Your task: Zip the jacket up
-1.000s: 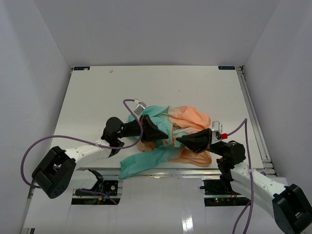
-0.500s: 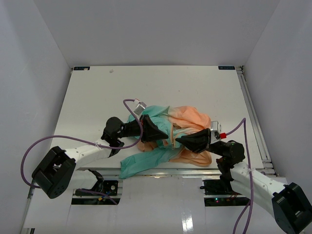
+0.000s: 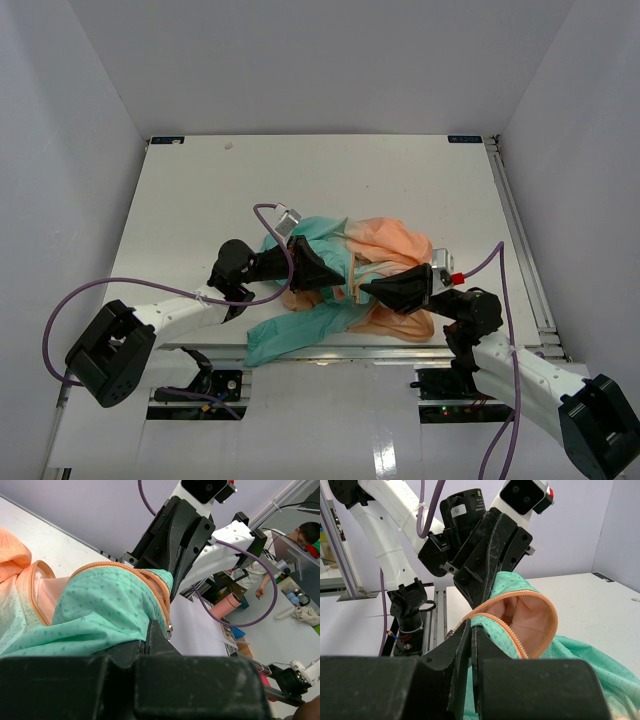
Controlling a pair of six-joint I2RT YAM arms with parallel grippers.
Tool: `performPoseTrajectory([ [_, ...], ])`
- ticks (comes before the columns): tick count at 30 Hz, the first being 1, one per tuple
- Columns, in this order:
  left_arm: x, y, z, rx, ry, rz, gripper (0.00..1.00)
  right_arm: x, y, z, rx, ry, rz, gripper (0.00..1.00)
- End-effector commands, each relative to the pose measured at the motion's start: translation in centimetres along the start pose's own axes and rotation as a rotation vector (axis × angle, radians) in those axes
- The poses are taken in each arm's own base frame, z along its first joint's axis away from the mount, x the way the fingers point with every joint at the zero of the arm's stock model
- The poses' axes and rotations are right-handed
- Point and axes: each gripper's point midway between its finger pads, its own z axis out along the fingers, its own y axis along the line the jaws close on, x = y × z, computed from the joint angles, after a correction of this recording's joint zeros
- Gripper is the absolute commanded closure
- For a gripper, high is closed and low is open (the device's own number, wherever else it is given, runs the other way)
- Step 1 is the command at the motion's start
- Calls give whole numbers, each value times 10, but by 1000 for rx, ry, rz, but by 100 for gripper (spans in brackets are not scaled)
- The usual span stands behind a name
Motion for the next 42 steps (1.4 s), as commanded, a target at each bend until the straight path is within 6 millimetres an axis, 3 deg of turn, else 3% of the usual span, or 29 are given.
performPoseTrajectory([
  [1, -13, -12, 2, 26, -30, 60, 100, -35, 9, 10, -52, -95, -91, 92],
  [20, -16, -14, 2, 22, -38, 69, 100, -30, 6, 11, -42, -73, -81, 92],
  [42, -10, -19, 0, 58, -9, 74, 100, -37, 1, 14, -19, -82, -110, 92],
])
